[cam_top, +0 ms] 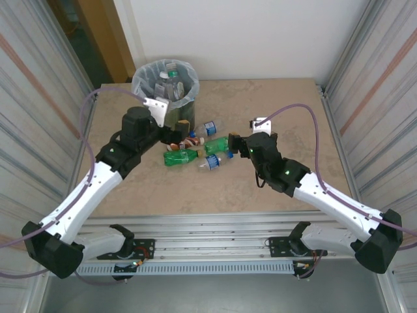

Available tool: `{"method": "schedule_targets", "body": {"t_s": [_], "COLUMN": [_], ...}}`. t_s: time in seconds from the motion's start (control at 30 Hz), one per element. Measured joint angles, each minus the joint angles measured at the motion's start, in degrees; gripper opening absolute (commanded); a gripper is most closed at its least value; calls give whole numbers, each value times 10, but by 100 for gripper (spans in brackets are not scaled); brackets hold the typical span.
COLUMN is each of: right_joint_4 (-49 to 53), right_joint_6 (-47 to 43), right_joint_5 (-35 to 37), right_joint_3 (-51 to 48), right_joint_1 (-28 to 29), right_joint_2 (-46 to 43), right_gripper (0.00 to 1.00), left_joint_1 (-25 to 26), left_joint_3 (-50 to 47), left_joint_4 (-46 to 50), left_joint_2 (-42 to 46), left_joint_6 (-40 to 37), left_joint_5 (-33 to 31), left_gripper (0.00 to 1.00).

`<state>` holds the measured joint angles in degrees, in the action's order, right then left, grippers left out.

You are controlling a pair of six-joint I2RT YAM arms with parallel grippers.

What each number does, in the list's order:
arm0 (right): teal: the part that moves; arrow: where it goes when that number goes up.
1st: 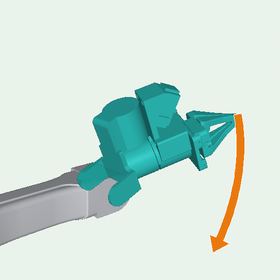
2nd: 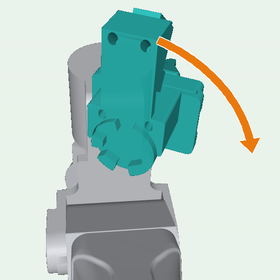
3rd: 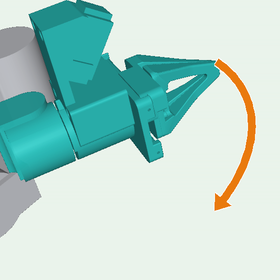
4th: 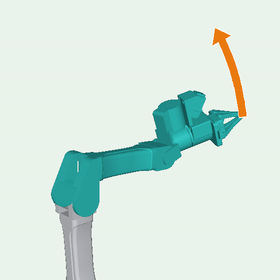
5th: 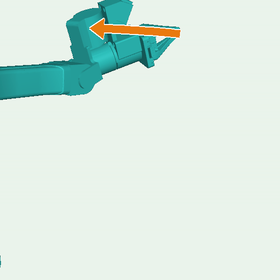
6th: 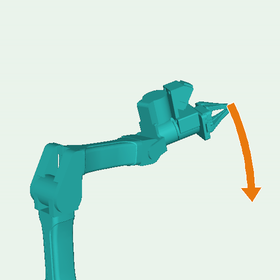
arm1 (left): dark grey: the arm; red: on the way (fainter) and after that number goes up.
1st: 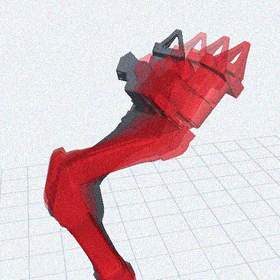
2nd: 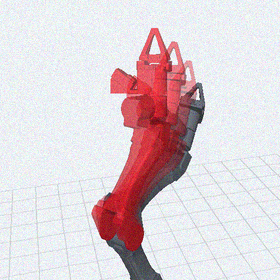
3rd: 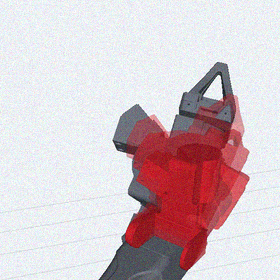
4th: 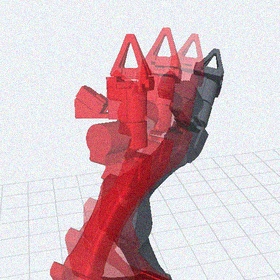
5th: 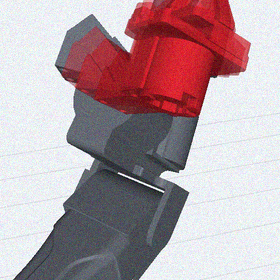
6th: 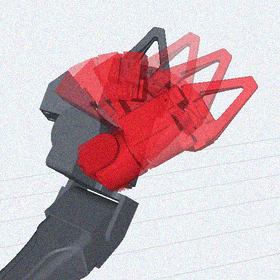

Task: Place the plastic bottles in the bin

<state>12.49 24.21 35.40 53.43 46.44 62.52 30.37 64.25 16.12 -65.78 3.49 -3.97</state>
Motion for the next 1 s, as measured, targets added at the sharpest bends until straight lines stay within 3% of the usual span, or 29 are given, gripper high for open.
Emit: {"method": "schedule_targets", "body": {"t_s": [0.23,0.47,1.0], "right_joint_4": [39,88,193], "right_joint_6": [43,102,205], "right_joint_5": [12,21,16], "right_joint_3": [-1,-1,-1], "right_joint_1": [-15,-42,-103], "right_joint_2": [0,-5,-14], "right_gripper": [98,98,98], "left_joint_1": [48,93,149], "left_joint_3": [-31,-25,142], "left_joint_4": [-9,1,116], "left_joint_2": [-28,-120,-334], "left_joint_6": [-1,-9,-40], "left_joint_5": [-22,-32,-54], "left_gripper": [99,97,92]}}
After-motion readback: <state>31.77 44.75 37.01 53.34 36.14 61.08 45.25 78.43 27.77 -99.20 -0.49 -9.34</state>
